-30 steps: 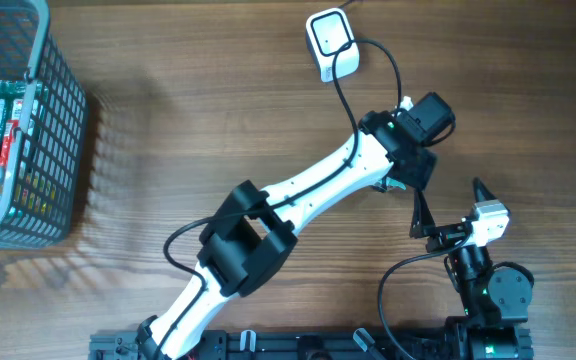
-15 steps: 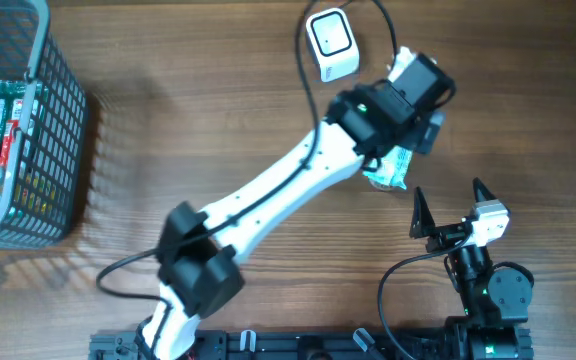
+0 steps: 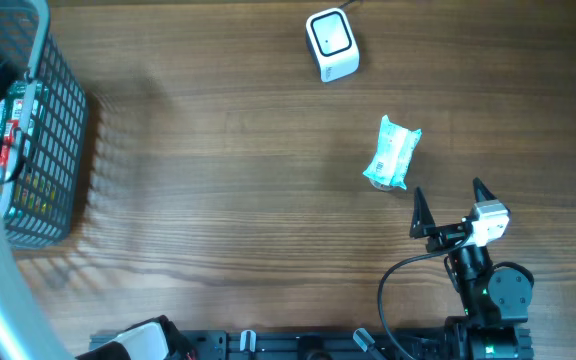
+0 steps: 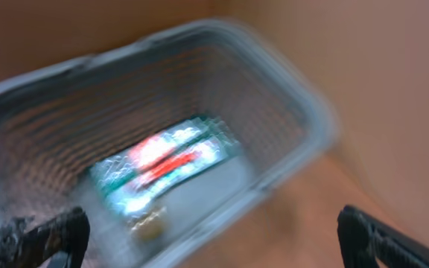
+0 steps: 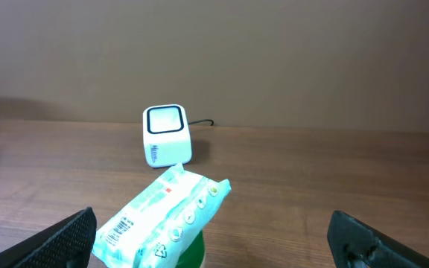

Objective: Scan the item barcode
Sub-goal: 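Return the left gripper into the basket and grasp the oil bottle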

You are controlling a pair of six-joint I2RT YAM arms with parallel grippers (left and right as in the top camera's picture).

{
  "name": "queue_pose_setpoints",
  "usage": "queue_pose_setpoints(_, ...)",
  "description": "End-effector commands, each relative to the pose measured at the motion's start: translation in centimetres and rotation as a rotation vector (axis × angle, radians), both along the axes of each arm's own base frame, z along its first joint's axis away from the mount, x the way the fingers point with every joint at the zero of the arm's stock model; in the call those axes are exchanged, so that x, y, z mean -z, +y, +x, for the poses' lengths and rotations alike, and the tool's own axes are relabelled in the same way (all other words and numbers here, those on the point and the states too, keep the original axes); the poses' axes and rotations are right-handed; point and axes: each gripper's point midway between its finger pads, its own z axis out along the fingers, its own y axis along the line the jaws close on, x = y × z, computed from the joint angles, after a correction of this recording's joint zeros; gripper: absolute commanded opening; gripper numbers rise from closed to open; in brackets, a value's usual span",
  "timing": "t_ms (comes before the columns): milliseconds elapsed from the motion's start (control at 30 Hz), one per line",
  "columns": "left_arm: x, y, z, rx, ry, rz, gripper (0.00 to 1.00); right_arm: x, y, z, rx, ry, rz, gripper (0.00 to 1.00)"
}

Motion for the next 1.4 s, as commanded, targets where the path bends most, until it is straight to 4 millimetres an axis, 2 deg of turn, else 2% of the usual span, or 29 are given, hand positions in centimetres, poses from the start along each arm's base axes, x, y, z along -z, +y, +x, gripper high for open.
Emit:
queue_pose_setpoints(0,3.1,5.2,-5.0,-0.318,0.003,-0.146,1.0,-0.2,-0.1,0.0,0.007,-0.008,-0.001,1.0)
queue_pose_setpoints(33,4.2,6.5,-6.5,-0.408,0.016,-0.186,1.0,-0.2,-0.1,0.0,0.007,-0.008,-0.001,1.0)
queue_pose_setpoints(133,4.9,7.5,-7.2,-0.448,0.041,-0.198,1.0,-0.2,-0.1,0.0,0.007,-0.008,-0.001,1.0)
queue_pose_setpoints(733,4.6,7.8,-6.9,-0.447,0.024,-0.186,1.0,-0.2,-0.1,0.0,0.007,-0.008,-0.002,1.0)
queue_pose_setpoints(800,3.6,8.4,-6.1,-0.308,0.121,-0.066,1.0,-0.2,-0.1,0.0,0.007,-0.008,-0.001,1.0)
queue_pose_setpoints(900,3.3,8.3,-5.0,-0.041,0.333,0.106,1.0,-0.2,-0.1,0.0,0.007,-0.008,-0.002,1.0)
queue_pose_setpoints(933,3.9,7.4,-4.0,0.142,0.431,0.159,1.0,-0.2,-0.1,0.0,0.007,-0.008,-0.001,0.99)
queue_pose_setpoints(967,4.5,6.7,-3.6,0.243,0.48,0.178,1.0,-0.2,-0.1,0.0,0.007,-0.008,-0.001,1.0)
queue_pose_setpoints(1067,6.3,6.1,-2.8,0.418,0.576,0.191,1.0,-0.2,-0.1,0.0,0.007,-0.008,-0.001,1.0)
queue_pose_setpoints(1100,7.5,5.8,-2.2,0.508,0.585,0.16,1.0,-0.2,-0.1,0.0,0.007,-0.008,-0.001,1.0)
queue_pose_setpoints(1233,10.5,7.1,-1.6,0.67,0.546,0.062,1.0,-0.2,-0.1,0.0,0.007,-0.008,-0.001,1.0)
queue_pose_setpoints(1300,11.5,8.4,-2.1,0.653,0.559,0.025,1.0,-0.2,-0.1,0.0,0.007,-0.008,-0.001,1.0)
queue_pose_setpoints(1367,13.6,8.6,-2.7,0.748,0.588,-0.03,1.0,-0.2,-0.1,0.0,0.007,-0.008,-0.001,1.0)
